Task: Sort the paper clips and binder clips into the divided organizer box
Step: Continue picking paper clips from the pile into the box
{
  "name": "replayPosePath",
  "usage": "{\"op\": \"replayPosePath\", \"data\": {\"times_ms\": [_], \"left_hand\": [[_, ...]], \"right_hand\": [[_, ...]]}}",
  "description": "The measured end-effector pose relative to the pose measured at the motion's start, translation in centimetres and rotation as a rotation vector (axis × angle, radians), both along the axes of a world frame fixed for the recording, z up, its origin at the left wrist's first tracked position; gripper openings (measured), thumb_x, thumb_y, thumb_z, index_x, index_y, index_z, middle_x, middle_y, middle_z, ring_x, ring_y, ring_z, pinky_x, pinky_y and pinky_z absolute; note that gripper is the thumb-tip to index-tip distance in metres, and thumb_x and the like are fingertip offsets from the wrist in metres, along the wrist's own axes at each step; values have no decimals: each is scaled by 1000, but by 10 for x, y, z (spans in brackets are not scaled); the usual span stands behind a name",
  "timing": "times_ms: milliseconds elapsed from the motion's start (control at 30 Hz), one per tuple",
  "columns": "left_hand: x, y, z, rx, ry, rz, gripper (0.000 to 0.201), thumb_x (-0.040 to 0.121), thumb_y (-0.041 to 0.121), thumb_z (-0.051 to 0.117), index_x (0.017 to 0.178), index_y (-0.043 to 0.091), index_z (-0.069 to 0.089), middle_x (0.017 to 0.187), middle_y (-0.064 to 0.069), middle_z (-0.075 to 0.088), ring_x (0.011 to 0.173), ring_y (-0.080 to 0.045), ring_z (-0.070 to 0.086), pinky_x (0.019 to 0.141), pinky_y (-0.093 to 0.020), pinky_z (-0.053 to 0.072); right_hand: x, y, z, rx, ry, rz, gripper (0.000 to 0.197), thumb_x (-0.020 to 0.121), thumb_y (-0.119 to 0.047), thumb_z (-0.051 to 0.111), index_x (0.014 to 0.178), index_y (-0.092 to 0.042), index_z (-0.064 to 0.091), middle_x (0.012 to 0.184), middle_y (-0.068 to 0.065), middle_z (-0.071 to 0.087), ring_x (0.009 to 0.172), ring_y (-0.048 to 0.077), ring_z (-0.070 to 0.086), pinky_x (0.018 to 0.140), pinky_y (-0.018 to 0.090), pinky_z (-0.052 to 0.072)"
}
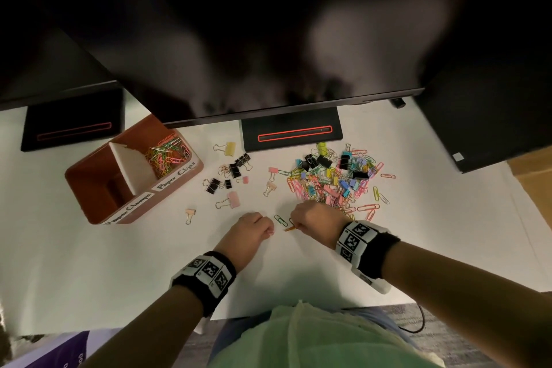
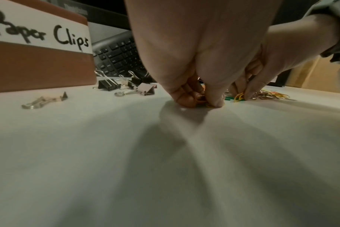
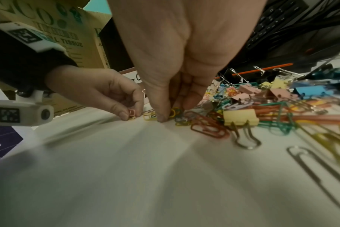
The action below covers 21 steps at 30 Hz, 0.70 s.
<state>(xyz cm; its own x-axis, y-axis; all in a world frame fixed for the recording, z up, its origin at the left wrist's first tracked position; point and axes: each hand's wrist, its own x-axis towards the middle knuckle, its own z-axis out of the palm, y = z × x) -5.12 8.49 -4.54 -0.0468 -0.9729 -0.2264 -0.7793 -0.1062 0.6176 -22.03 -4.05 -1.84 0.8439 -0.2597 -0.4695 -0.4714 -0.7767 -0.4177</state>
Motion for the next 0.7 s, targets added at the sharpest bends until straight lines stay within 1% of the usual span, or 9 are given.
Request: {"op": "replayPosePath", "data": {"times_ms": [67, 133, 267, 333, 433, 467, 567, 633, 700], "left_hand": [[0, 0, 0, -10, -12, 2, 6, 83, 5, 60, 87, 7, 65, 84, -11, 61, 83, -29, 56, 77, -37, 50], [1, -2, 0, 1, -11, 10, 9, 86, 6, 58, 90, 7, 65, 89, -11, 63, 88, -30, 56, 80, -40, 50], [-3, -14, 1, 9, -13, -13, 27, 92, 13, 54, 117, 10, 59, 108, -11, 62, 104, -28, 53, 93, -35, 41], [-5, -22, 4, 68, -28, -43, 32, 93, 13, 52, 124, 13, 55, 110, -11, 60, 107, -26, 50, 95, -33, 39], [-5, -35, 7, 69, -50, -53, 19, 92, 12, 53, 107, 7, 63, 98, -14, 61, 97, -31, 53, 89, -40, 44], [-4, -39, 9, 96, -64, -48, 17, 92, 14, 52, 103, 6, 63, 98, -14, 61, 97, -30, 52, 89, -38, 43], [-3, -50, 13, 180, -80, -37, 17, 92, 15, 52, 102, 7, 63, 101, -12, 57, 98, -26, 52, 87, -33, 41], [0, -53, 14, 198, -94, -23, 16, 91, 13, 53, 101, 6, 63, 102, -11, 55, 96, -26, 54, 87, -35, 42], [3, -53, 13, 213, -99, -16, 16, 91, 13, 53, 101, 5, 63, 102, -11, 54, 94, -26, 55, 87, -38, 44]], "right_hand": [[5, -2, 3, 2, 39, -3, 14, 92, -7, 47, 96, -6, 60, 99, 13, 62, 92, 28, 57, 72, 33, 45], [8, -5, 5, 20, 69, -11, 14, 92, -9, 47, 97, -6, 59, 99, 13, 63, 92, 28, 58, 69, 31, 42], [6, -7, 3, 42, 71, -29, 13, 91, -9, 48, 96, -6, 59, 99, 14, 62, 91, 30, 59, 72, 35, 47], [2, -9, 2, 44, 46, -43, 13, 91, -10, 48, 96, -6, 60, 103, 14, 59, 91, 30, 59, 74, 35, 48], [-3, -13, 4, 51, -19, -41, 13, 90, -9, 51, 95, -5, 63, 113, 13, 52, 90, 31, 60, 78, 38, 52], [-5, -13, 6, 53, -42, -35, 13, 90, -9, 53, 95, -5, 64, 116, 12, 51, 90, 31, 60, 79, 38, 52], [-3, -9, 10, 59, -69, -15, 15, 90, -10, 53, 97, -3, 65, 124, 11, 48, 94, 30, 60, 82, 37, 51], [2, -3, 10, 40, -41, 5, 18, 92, -11, 51, 101, -1, 64, 126, 12, 47, 96, 32, 60, 82, 39, 51], [6, 3, 7, 34, -25, -22, 18, 93, -11, 50, 101, -1, 62, 120, 13, 50, 93, 32, 60, 81, 40, 51]]}}
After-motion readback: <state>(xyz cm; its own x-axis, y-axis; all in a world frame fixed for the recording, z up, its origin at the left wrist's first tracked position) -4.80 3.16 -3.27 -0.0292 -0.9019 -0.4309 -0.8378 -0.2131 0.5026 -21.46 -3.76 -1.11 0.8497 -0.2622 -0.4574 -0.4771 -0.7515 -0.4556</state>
